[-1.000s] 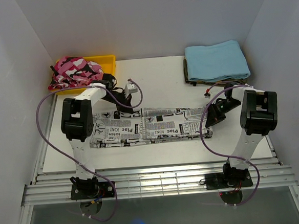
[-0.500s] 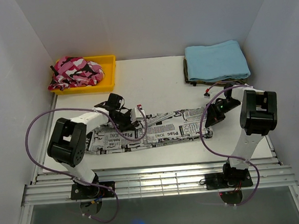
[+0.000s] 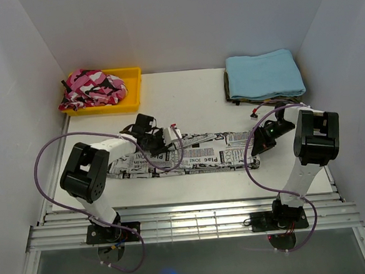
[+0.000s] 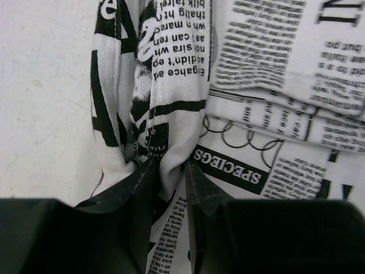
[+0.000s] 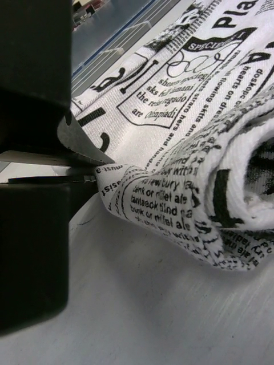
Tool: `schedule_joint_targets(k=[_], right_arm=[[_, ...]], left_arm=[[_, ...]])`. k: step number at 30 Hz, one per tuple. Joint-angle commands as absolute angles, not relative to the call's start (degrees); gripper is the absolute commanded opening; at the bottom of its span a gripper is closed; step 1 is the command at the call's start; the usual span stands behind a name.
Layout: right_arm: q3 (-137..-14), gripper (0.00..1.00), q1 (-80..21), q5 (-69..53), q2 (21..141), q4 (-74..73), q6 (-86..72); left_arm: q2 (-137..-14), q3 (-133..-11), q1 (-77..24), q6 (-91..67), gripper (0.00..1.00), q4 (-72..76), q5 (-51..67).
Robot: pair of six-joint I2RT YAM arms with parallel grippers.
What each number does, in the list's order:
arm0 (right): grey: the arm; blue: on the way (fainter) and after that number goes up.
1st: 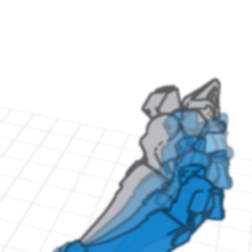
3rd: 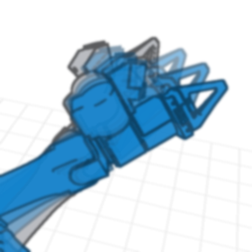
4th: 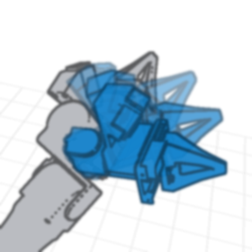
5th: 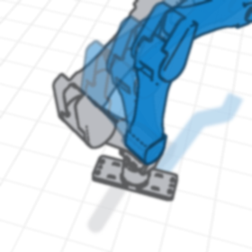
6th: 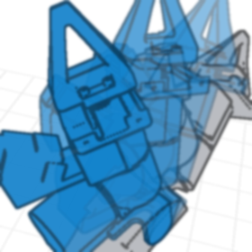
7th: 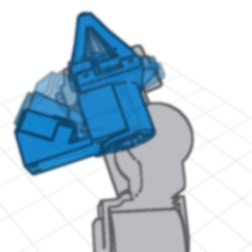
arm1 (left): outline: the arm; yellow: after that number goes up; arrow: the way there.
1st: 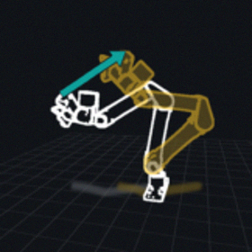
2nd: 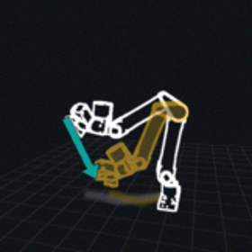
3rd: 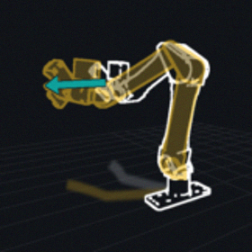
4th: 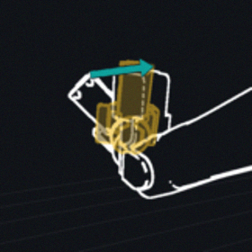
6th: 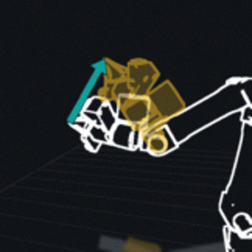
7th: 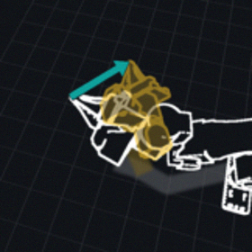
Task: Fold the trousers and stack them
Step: Fold the trousers
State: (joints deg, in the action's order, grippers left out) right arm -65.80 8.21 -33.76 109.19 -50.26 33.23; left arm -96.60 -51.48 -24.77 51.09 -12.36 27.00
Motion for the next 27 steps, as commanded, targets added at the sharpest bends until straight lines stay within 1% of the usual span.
schedule_joint_targets(k=[1, 3, 4, 5, 7, 10, 12, 15, 19, 22, 24, 25, 27], right_arm=[[-64.95, 0.08, 8.44, -32.43, 109.42, -50.98, 34.63], [-64.69, 0.08, 8.44, -31.38, 109.60, -50.98, 34.98], [-64.69, 0.08, 8.52, -31.03, 109.69, -51.06, 35.07], [-64.60, 0.08, 8.61, -30.68, 109.86, -51.06, 35.24], [-64.42, 0.08, 8.88, -29.89, 109.95, -50.98, 35.59], [-64.60, 0.08, 9.14, -29.27, 109.78, -50.98, 35.77], [-64.69, 0.08, 9.23, -29.18, 110.04, -51.06, 35.86], [-65.13, 0.08, 9.32, -29.18, 110.30, -51.50, 35.95], [-65.83, 0.08, 9.32, -29.88, 110.48, -52.21, 35.86], [-66.00, 0.08, 9.32, -29.97, 110.30, -52.21, 35.86], [-65.74, 0.08, 9.32, -30.14, 110.13, -52.29, 35.86], [-65.66, 0.08, 9.32, -30.32, 109.95, -52.21, 35.77], [-65.57, 0.08, 9.32, -30.67, 109.86, -52.21, 35.51]], left_arm=[[-100.27, -55.45, -22.86, 46.50, 0.41, -16.25, 21.96], [-101.25, -58.00, -21.89, 45.27, 0.55, -16.61, 22.41], [-101.60, -58.70, -21.45, 44.65, 0.66, -16.44, 22.50], [-102.56, -59.58, -20.92, 44.21, 0.71, -16.96, 23.98], [-103.70, -62.83, -19.25, 42.90, 0.77, -18.45, 25.66], [-106.17, -67.22, -16.71, 40.70, 0.80, -19.69, 28.30], [-108.09, -69.25, -14.78, 39.82, 0.85, -20.21, 29.79], [-110.90, -73.03, -13.28, 39.55, 0.87, -21.53, 28.83], [-111.45, -77.60, -10.73, 37.19, 0.90, -22.06, 29.70], [-109.09, -80.68, -8.88, 36.83, 0.91, -23.98, 34.87], [-108.55, -83.05, -8.88, 36.56, 0.89, -25.74, 37.69], [-109.15, -84.36, -9.05, 36.39, 0.84, -28.62, 40.05], [-110.30, -88.30, -9.75, 35.42, 0.76, -31.63, 40.78]])
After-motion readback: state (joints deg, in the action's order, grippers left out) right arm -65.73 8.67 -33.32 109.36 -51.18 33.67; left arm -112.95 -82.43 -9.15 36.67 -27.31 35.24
